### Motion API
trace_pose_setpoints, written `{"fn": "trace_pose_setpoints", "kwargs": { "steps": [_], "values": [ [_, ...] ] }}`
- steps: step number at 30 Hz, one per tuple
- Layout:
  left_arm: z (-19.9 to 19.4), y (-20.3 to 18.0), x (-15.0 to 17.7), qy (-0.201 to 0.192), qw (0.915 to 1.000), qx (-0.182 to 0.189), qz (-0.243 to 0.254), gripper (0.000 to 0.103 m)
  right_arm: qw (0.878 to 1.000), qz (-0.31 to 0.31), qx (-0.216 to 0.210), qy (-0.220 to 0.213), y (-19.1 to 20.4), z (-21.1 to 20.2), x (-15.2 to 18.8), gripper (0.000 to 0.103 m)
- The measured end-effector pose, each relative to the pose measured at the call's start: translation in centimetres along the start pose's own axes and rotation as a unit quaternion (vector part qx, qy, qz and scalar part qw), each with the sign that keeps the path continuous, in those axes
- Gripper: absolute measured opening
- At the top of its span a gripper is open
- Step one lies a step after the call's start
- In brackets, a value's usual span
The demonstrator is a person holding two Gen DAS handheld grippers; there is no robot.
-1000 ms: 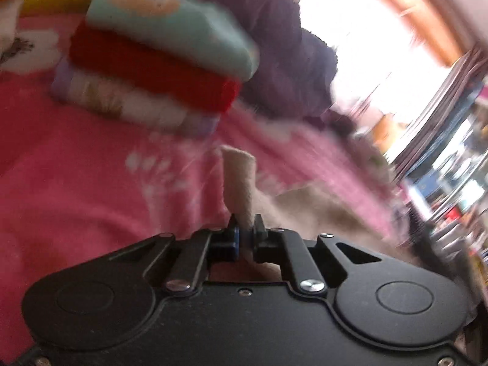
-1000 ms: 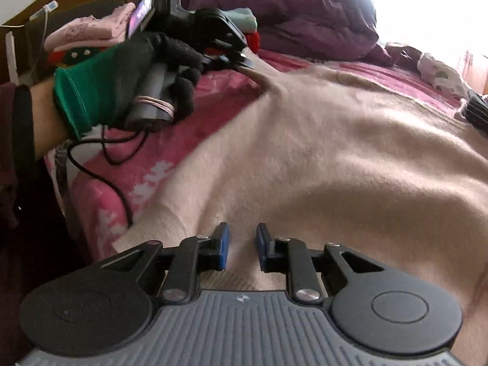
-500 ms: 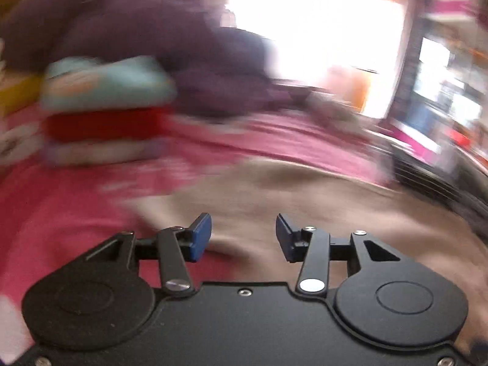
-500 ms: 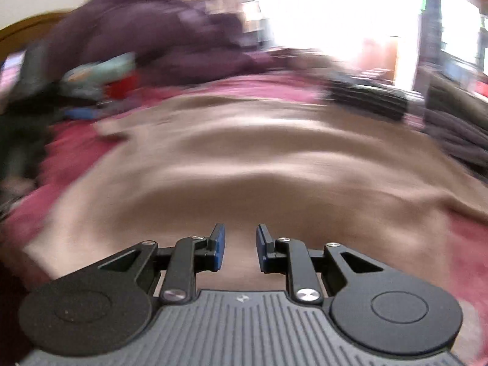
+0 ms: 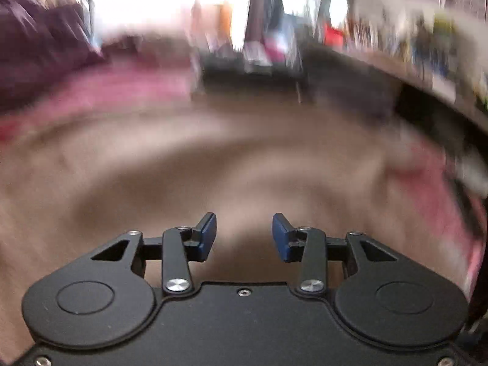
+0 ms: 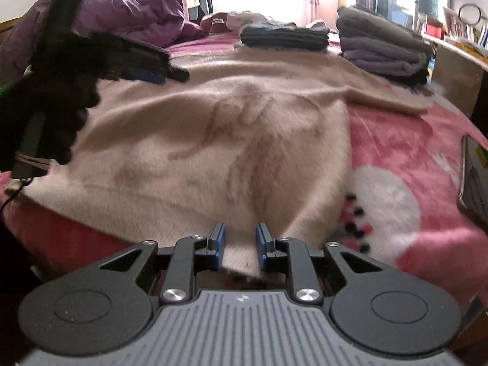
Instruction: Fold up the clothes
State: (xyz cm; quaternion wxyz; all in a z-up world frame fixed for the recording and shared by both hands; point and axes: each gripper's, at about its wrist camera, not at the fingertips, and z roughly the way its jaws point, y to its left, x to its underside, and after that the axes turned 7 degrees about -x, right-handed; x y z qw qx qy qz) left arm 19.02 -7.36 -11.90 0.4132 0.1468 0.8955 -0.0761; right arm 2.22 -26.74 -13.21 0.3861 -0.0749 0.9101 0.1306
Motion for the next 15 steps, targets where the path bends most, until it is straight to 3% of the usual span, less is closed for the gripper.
{"fn": "trace_pose_setpoints", "kwargs": {
  "steps": [1, 3, 8, 11, 13, 15],
  "values": [
    [0.7, -0.8, 1.1, 0.027, 0.9993, 0.001, 0.024, 0.039, 1.000, 0.002, 0.002, 0.001, -0.1, -0.5, 0.1, 0.022],
    [-0.6, -2.8, 2.4, 0.005, 0.9950, -0.036, 0.093, 0.039, 1.000, 0.001, 0.003, -0.013, 0.0, -1.4, 0.1, 0.023],
    [-3.5, -4.0, 5.0, 0.000, 0.9909, -0.063, 0.119, 0.042, 0.996, -0.024, -0.009, -0.088, 0.9, -2.1, -1.5, 0.024],
    [-4.6, -4.3, 6.5, 0.006, 0.9917, -0.068, 0.108, 0.042, 0.992, -0.072, -0.014, -0.099, 2.0, -0.3, -2.6, 0.025],
    [-5.7, -4.5, 7.5, 0.008, 0.9915, -0.073, 0.108, 0.042, 0.994, -0.071, -0.014, -0.087, 1.7, 1.1, -2.6, 0.025],
    [-6.9, -4.4, 8.3, 0.015, 0.9924, -0.070, 0.100, 0.042, 0.996, -0.062, -0.012, -0.068, 1.2, 2.4, -2.4, 0.037]
  ]
}}
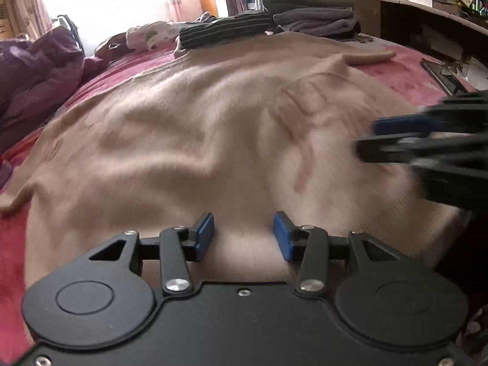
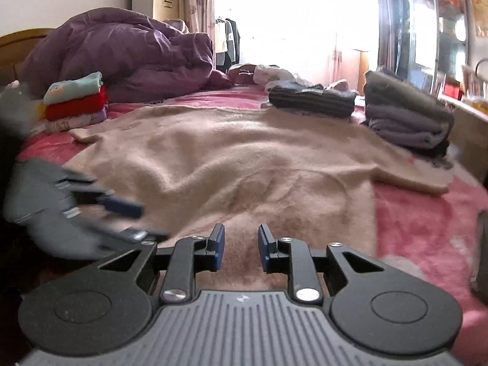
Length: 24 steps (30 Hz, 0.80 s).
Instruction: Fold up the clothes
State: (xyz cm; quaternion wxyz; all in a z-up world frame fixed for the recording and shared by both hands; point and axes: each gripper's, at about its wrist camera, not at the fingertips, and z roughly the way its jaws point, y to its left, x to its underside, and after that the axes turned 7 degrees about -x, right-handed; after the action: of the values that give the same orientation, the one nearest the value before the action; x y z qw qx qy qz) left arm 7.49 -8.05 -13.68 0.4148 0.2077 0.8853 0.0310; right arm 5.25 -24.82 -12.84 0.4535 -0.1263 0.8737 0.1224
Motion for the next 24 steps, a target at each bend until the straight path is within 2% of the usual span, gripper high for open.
{"fn": "trace_pose_setpoints", "kwargs": {
  "steps": [1, 4, 6, 8, 9, 11, 12, 13, 15, 17, 18, 21, 22, 23, 24],
  "values": [
    [-0.7, 0.1, 0.5, 0.005, 1.0000, 0.005, -0.005, 0.042, 1.000, 0.005, 0.001, 0.009, -0.3, 0.6, 0.2, 0.041],
    [-2.9, 1.4, 1.3, 0.019, 0.9989, 0.036, -0.023, 0.042, 0.999, 0.025, -0.001, 0.032, -0.8, 0.5, 0.4, 0.041],
    [-5.0, 3.7, 1.4, -0.014, 0.9974, 0.016, -0.069, 0.041, 0.999, 0.018, 0.002, 0.032, -0.3, -1.0, 0.1, 0.039],
    [-6.4, 5.9, 1.5, -0.057, 0.9921, -0.043, -0.103, 0.040, 1.000, 0.001, -0.005, 0.001, 0.4, -2.2, 0.2, 0.039],
    [-6.4, 6.9, 1.6, -0.057, 0.9880, -0.081, -0.118, 0.040, 1.000, -0.009, -0.010, -0.018, 0.8, -2.5, 0.3, 0.040],
    [-4.5, 8.8, 3.4, 0.008, 0.9842, -0.075, -0.161, 0.038, 0.999, -0.030, 0.005, -0.017, 1.3, -1.5, 0.6, 0.041],
    [-3.5, 9.7, 4.3, 0.041, 0.9800, -0.071, -0.181, 0.038, 0.999, -0.029, 0.020, 0.009, 1.1, -0.6, 0.8, 0.041],
    [-2.6, 10.6, 5.2, 0.074, 0.9743, -0.067, -0.202, 0.043, 0.999, -0.016, 0.028, 0.029, 0.7, -0.2, 1.0, 0.040],
    [-3.5, 11.9, 5.2, 0.075, 0.9676, -0.063, -0.233, 0.042, 0.999, 0.007, 0.031, 0.027, 0.0, -1.0, 0.9, 0.038],
    [-4.5, 12.8, 4.9, 0.071, 0.9598, -0.069, -0.263, 0.035, 0.999, 0.031, 0.034, 0.026, -0.7, -1.8, 0.9, 0.037],
    [-4.9, 12.8, 5.1, 0.054, 0.9590, -0.075, -0.268, 0.035, 0.999, 0.037, 0.033, 0.020, -0.8, -2.1, 0.9, 0.038],
    [-6.5, 11.7, 4.2, -0.019, 0.9660, -0.079, -0.246, 0.035, 0.999, 0.035, 0.033, -0.013, -0.5, -2.4, 0.8, 0.042],
    [-5.7, 11.6, 4.6, 0.011, 0.9646, -0.081, -0.251, 0.039, 0.998, 0.033, 0.041, -0.023, -0.3, -2.4, 0.7, 0.045],
    [-4.8, 11.5, 5.0, 0.041, 0.9622, -0.082, -0.256, 0.041, 0.998, 0.047, 0.050, -0.012, -0.8, -2.1, 1.0, 0.049],
    [-3.9, 11.4, 5.4, 0.072, 0.9588, -0.083, -0.262, 0.041, 0.995, 0.075, 0.060, 0.015, -1.7, -1.6, 1.5, 0.048]
  ]
}}
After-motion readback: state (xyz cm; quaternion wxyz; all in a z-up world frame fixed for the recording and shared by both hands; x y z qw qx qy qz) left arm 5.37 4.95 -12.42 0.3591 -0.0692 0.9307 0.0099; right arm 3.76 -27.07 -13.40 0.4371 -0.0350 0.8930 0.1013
